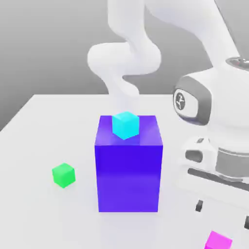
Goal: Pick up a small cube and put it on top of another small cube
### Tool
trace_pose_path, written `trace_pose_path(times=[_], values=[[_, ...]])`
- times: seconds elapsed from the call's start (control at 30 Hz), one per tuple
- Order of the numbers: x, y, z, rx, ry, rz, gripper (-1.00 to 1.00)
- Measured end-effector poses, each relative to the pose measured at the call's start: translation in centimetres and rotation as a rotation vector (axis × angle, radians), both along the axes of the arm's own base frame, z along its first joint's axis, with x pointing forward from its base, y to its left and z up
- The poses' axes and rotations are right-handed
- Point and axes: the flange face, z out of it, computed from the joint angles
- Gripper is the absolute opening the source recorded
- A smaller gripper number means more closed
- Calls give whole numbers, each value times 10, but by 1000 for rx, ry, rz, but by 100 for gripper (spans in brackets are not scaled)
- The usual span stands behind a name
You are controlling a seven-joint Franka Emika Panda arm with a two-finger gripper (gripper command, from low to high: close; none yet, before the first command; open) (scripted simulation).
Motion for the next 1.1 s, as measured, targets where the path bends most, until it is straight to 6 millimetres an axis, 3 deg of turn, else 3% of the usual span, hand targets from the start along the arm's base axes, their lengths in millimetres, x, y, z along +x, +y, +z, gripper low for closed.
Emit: trace_pose_path(times=[0.13,0.17,0.37,0.43,0.57,0.7,0.83,0.9,1.0,1.1], values=[[-3,5,-62,-1,20,-16,0],[-4,5,-73,-2,21,-16,-100],[-4,5,-79,0,19,-16,-100],[-4,6,-64,0,20,-16,-100],[0,5,-12,5,1,5,-100],[2,-84,22,-33,-38,-36,-100],[-22,-184,40,-69,-45,-127,-100],[-45,-245,46,-81,-37,-207,-100],[-98,-331,52,-86,-22,-350,-100],[-145,-357,54,-72,-13,-386,-100]])
